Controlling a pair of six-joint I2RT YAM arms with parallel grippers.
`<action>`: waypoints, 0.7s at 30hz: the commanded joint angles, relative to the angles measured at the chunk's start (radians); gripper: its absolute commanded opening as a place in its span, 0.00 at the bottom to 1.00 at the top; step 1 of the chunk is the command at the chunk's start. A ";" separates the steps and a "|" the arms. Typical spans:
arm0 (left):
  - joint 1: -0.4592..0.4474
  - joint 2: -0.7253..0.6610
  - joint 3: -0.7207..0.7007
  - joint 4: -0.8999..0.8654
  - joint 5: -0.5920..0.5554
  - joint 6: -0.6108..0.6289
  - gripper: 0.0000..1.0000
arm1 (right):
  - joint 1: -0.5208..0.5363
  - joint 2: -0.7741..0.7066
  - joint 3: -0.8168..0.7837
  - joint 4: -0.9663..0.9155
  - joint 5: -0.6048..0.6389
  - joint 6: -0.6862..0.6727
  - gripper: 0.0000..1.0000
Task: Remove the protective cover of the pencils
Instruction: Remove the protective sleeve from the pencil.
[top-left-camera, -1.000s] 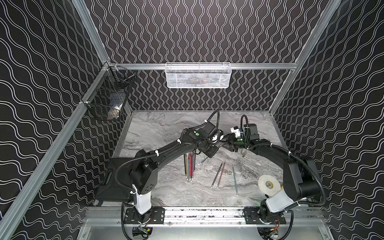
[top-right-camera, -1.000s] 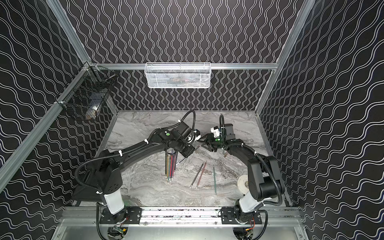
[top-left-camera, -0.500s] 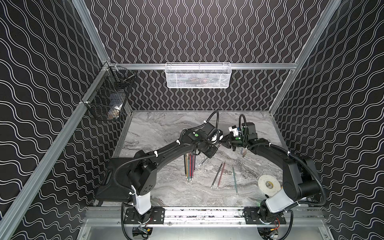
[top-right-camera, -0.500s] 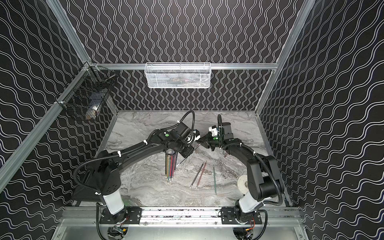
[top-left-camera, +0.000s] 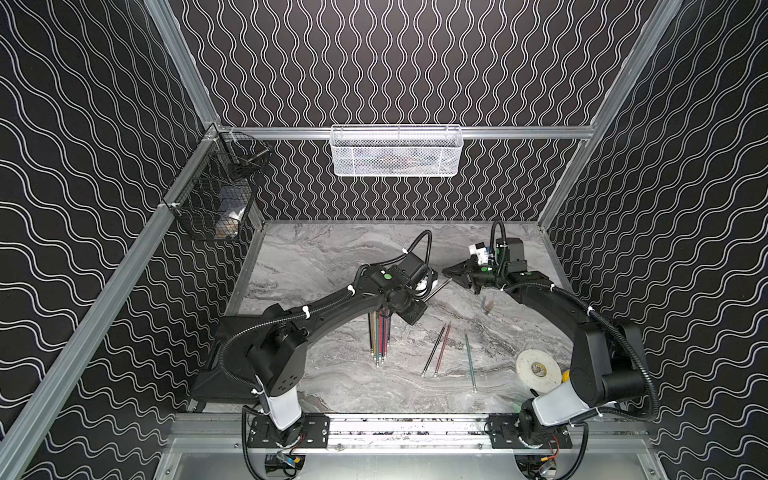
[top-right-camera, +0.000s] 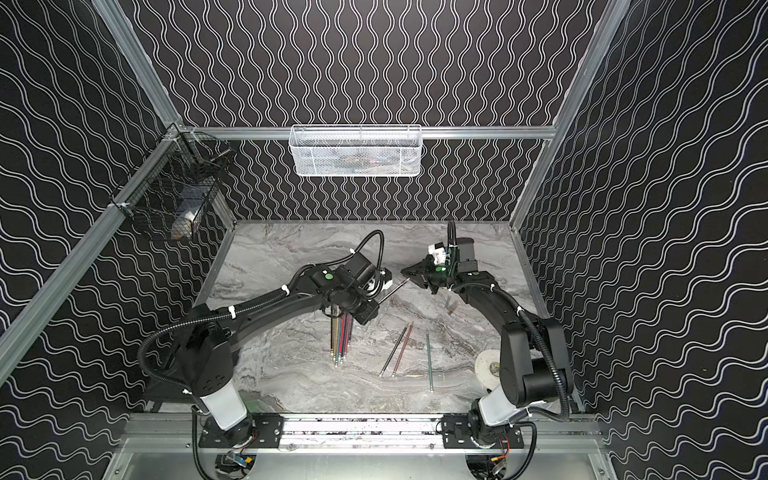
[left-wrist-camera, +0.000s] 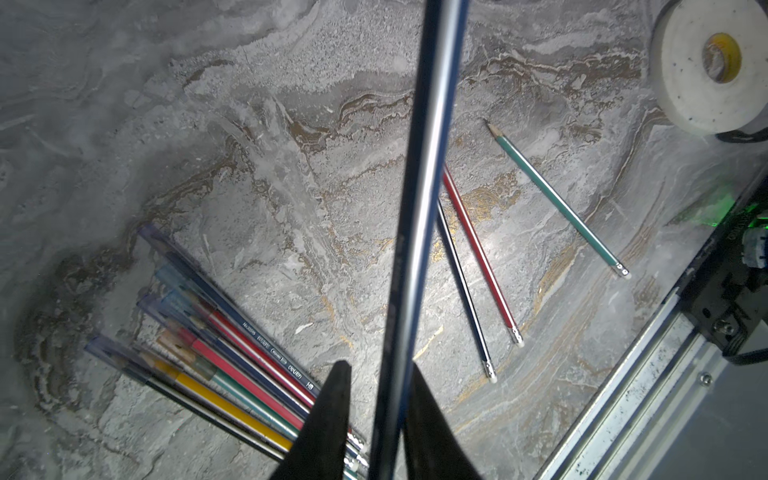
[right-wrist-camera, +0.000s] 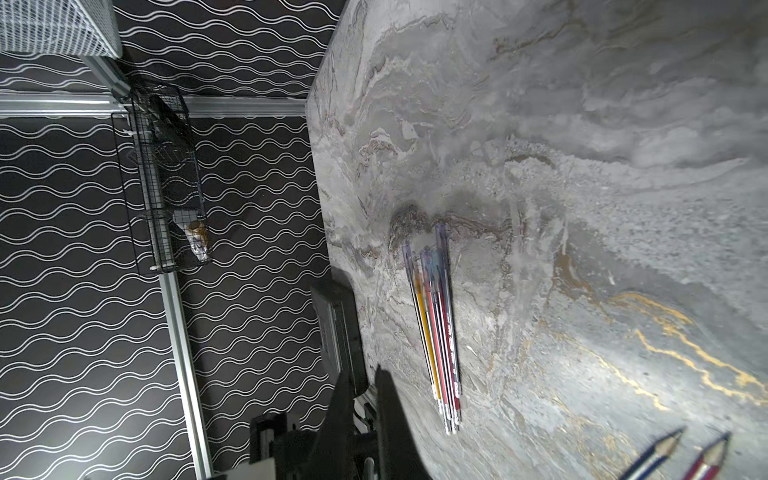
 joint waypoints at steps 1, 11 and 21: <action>-0.001 -0.007 0.017 -0.020 -0.005 0.018 0.30 | 0.001 0.000 0.011 -0.050 0.024 -0.036 0.00; -0.001 0.023 0.036 -0.038 0.011 0.033 0.00 | 0.001 -0.005 0.002 -0.042 0.027 -0.031 0.00; -0.001 0.020 0.022 -0.035 0.002 0.033 0.20 | 0.001 -0.011 0.018 -0.036 0.019 -0.018 0.00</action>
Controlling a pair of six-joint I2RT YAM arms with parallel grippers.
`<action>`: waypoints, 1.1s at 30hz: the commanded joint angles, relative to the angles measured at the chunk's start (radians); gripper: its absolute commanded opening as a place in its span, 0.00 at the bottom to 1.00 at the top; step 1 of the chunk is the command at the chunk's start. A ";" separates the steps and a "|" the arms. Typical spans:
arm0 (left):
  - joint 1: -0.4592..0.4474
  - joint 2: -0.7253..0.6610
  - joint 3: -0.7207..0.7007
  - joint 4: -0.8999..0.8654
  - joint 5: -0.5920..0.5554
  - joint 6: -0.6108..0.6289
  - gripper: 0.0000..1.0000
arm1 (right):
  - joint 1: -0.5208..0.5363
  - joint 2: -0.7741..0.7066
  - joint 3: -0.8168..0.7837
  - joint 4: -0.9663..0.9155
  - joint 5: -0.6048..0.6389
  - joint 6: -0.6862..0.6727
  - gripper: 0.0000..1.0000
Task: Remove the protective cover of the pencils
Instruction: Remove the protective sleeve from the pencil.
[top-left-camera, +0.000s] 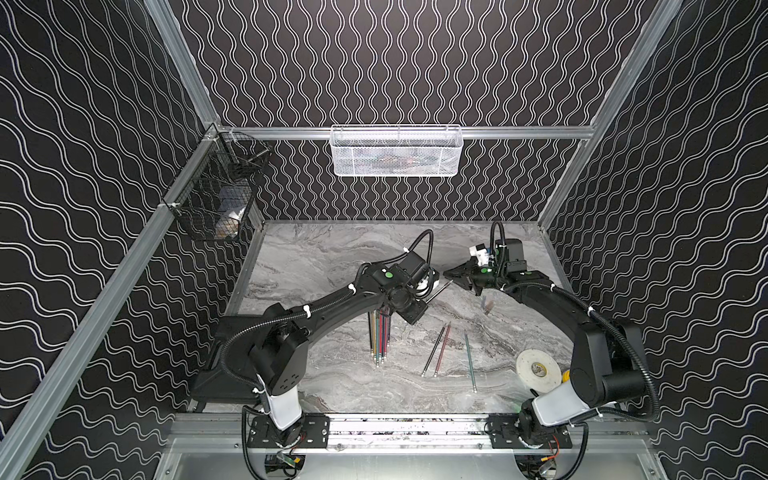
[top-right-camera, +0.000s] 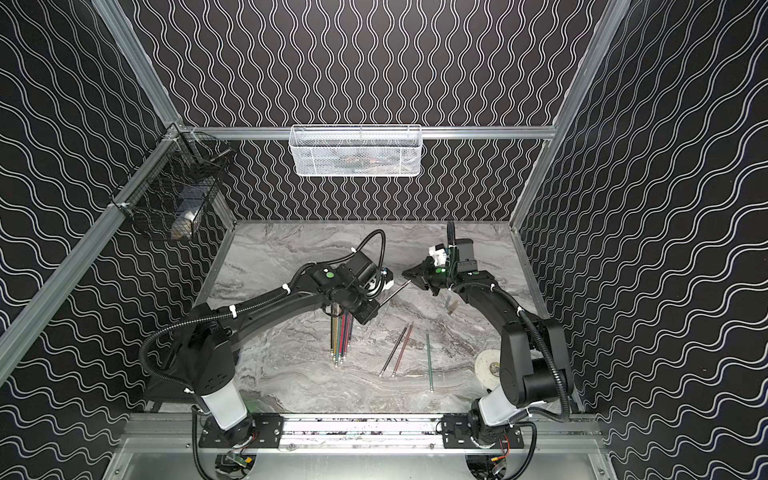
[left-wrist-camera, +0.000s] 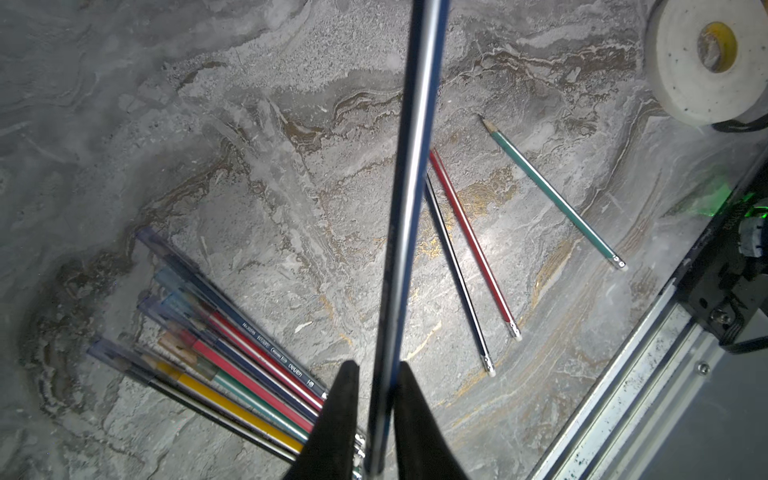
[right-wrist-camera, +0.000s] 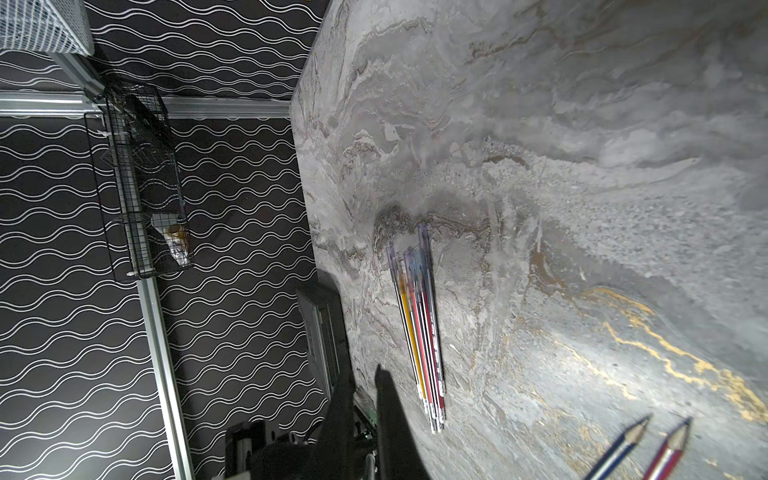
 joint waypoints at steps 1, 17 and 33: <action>0.000 0.003 -0.003 -0.008 -0.006 0.014 0.20 | 0.001 -0.010 0.012 0.001 -0.010 0.004 0.00; 0.000 0.005 -0.027 -0.002 -0.012 -0.006 0.00 | -0.005 -0.039 -0.008 -0.060 0.034 -0.055 0.36; 0.000 0.031 -0.002 0.003 -0.003 -0.005 0.00 | 0.006 -0.005 -0.037 0.017 0.002 -0.009 0.26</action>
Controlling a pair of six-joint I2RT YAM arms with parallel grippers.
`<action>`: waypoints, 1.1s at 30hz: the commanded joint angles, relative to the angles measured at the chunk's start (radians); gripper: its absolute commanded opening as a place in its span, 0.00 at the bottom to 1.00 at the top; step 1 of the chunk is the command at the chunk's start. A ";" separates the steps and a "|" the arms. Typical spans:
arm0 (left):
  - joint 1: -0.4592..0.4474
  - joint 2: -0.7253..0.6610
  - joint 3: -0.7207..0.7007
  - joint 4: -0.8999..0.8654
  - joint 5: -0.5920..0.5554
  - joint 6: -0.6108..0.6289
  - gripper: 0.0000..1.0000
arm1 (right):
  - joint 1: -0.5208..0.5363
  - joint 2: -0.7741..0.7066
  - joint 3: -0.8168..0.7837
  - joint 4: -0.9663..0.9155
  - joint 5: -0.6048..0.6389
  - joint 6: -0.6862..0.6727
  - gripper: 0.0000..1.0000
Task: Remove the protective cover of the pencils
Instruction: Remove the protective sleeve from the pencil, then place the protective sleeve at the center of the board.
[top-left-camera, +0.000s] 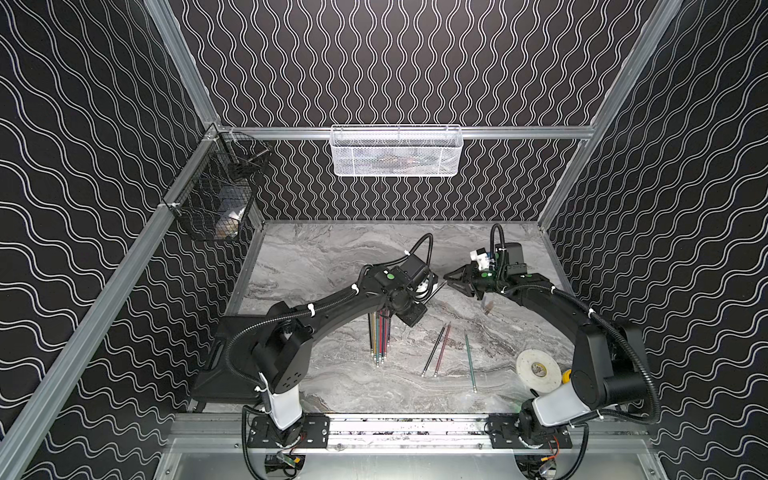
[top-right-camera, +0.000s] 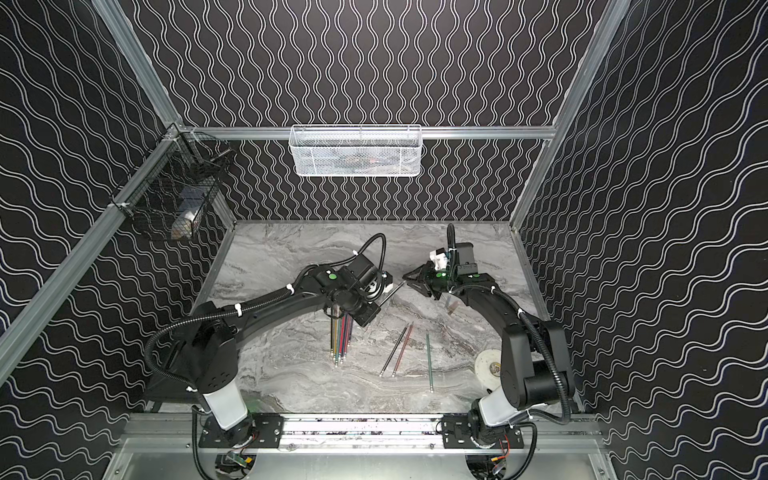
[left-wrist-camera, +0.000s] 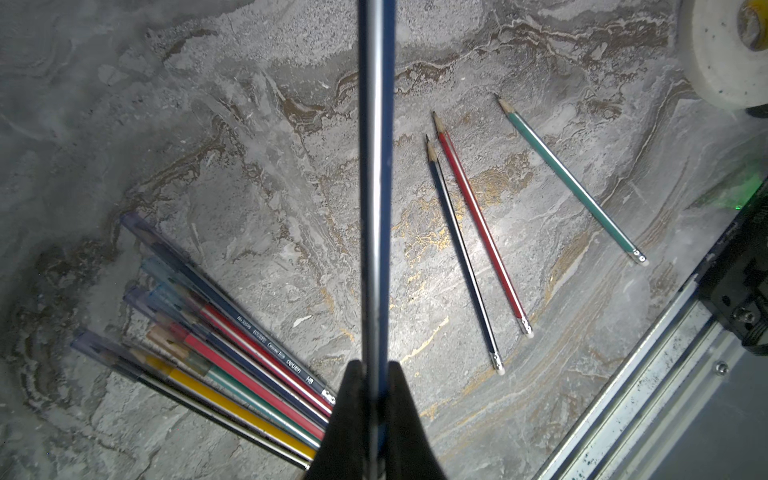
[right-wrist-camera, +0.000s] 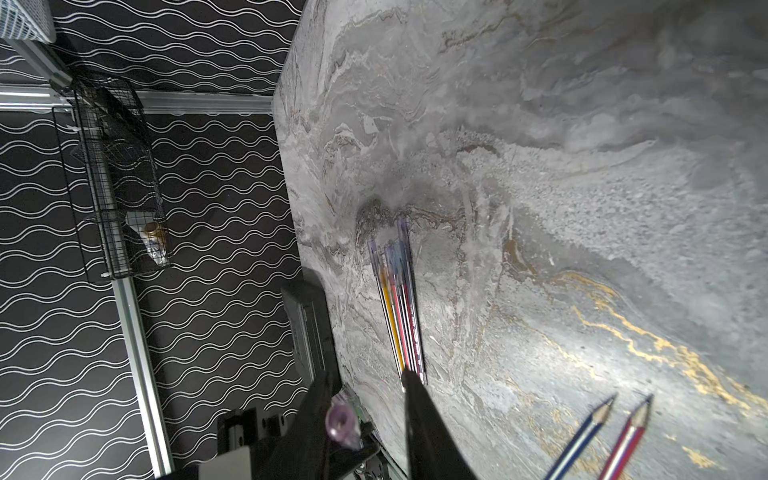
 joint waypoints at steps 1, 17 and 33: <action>-0.001 0.010 0.013 0.007 0.005 0.000 0.00 | 0.005 0.006 0.003 0.038 -0.013 0.018 0.24; -0.001 -0.068 -0.146 0.079 0.045 -0.024 0.00 | -0.143 0.016 0.099 -0.161 0.085 -0.067 0.00; -0.012 -0.080 -0.290 0.229 0.143 -0.197 0.00 | -0.292 -0.026 0.035 -0.372 0.395 -0.146 0.00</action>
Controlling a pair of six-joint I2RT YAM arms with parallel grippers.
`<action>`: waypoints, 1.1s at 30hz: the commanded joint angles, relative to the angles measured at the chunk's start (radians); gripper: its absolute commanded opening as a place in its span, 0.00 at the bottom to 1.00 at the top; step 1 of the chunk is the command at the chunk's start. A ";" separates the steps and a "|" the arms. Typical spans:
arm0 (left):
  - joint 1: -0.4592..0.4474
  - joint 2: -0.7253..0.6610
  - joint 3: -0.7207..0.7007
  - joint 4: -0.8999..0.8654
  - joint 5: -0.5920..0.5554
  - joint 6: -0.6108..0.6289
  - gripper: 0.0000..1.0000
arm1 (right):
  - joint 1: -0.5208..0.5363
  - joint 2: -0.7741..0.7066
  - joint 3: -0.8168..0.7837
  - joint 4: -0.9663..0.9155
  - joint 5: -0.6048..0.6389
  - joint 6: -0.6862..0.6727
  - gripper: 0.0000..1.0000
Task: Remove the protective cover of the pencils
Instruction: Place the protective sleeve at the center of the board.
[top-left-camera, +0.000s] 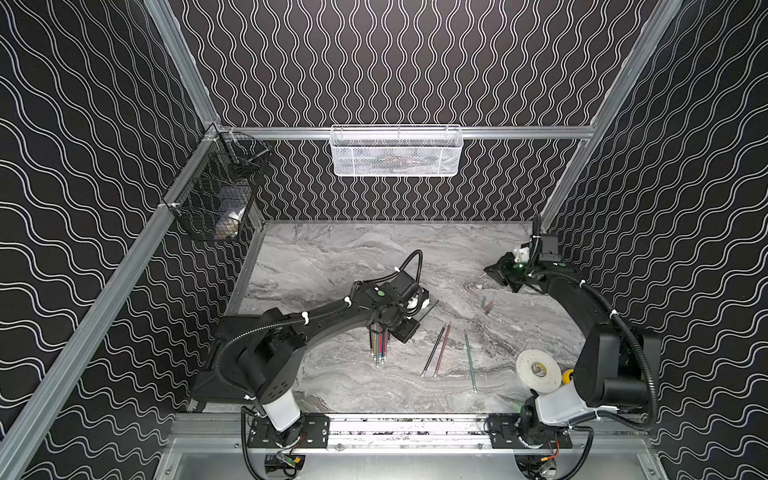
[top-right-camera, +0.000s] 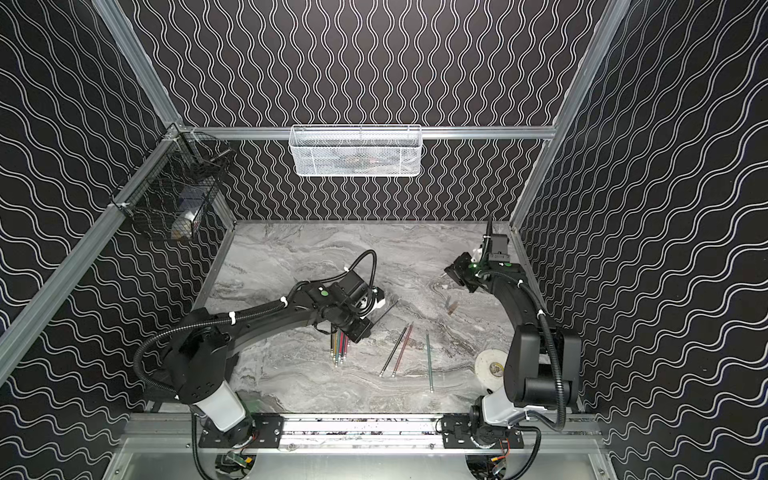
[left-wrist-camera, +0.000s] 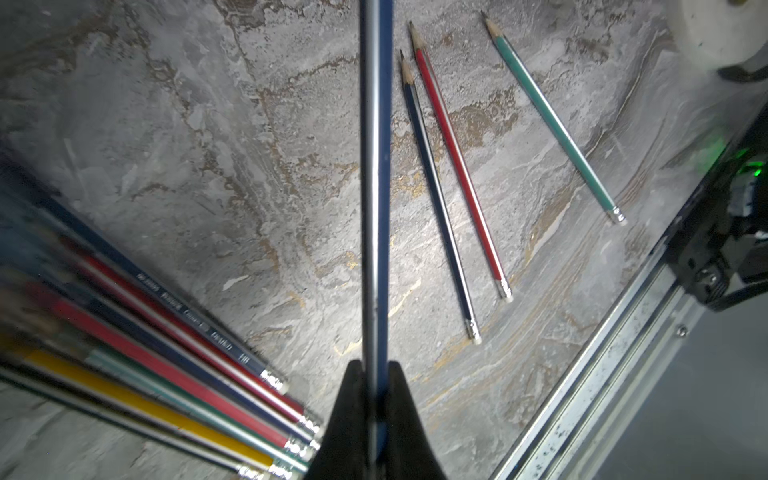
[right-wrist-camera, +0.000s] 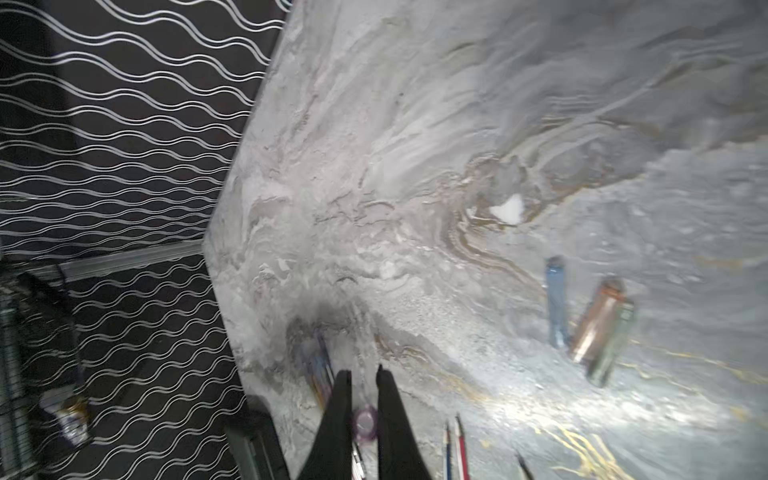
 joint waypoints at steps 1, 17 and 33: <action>-0.013 0.011 -0.036 0.089 0.010 -0.112 0.00 | -0.045 -0.007 -0.085 -0.069 0.067 -0.021 0.00; -0.074 0.093 -0.078 0.186 -0.057 -0.245 0.00 | -0.119 0.039 -0.242 0.017 0.080 -0.040 0.00; -0.122 0.145 -0.066 0.191 -0.037 -0.293 0.02 | -0.145 0.091 -0.261 0.073 0.027 -0.039 0.08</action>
